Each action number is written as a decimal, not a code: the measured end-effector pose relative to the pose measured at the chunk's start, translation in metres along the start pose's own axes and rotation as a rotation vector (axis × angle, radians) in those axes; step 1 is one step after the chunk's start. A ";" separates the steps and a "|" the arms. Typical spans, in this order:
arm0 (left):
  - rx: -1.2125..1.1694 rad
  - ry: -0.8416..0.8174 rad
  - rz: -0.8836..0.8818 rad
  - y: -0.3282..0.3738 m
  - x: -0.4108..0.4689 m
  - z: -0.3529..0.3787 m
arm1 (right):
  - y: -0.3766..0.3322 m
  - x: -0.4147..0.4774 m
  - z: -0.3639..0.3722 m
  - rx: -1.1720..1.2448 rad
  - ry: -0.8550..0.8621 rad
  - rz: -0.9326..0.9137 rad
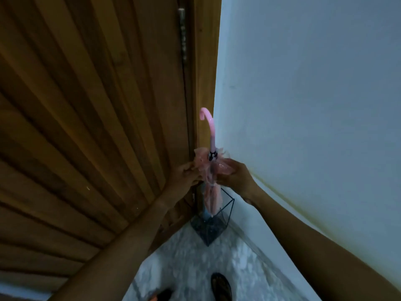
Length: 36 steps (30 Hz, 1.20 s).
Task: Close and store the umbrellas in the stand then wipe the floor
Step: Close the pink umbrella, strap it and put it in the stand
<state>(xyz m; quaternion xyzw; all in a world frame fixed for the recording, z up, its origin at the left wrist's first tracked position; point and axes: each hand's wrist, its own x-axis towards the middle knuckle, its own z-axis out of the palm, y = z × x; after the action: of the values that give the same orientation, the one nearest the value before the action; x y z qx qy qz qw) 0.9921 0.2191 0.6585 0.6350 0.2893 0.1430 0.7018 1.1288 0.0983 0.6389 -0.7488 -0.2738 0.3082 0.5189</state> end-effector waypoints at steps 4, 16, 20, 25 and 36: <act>0.029 0.090 -0.132 -0.048 0.056 -0.003 | 0.051 0.065 0.008 -0.036 -0.066 0.141; 0.268 0.248 -0.362 -0.241 0.176 -0.016 | 0.230 0.197 0.078 -0.369 -0.353 0.258; 0.291 0.221 -0.432 -0.275 0.197 -0.021 | 0.264 0.205 0.098 -0.463 -0.309 0.265; 0.266 0.230 -0.407 -0.277 0.201 -0.021 | 0.267 0.206 0.114 -0.460 -0.236 0.262; 0.430 0.286 -0.606 -0.197 0.072 -0.051 | 0.182 0.108 0.118 -0.448 -0.139 0.244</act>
<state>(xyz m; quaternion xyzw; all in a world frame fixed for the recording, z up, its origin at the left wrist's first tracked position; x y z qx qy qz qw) 0.9867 0.2711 0.4491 0.6269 0.5818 -0.0475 0.5160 1.1281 0.1921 0.4157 -0.8496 -0.2779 0.3507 0.2791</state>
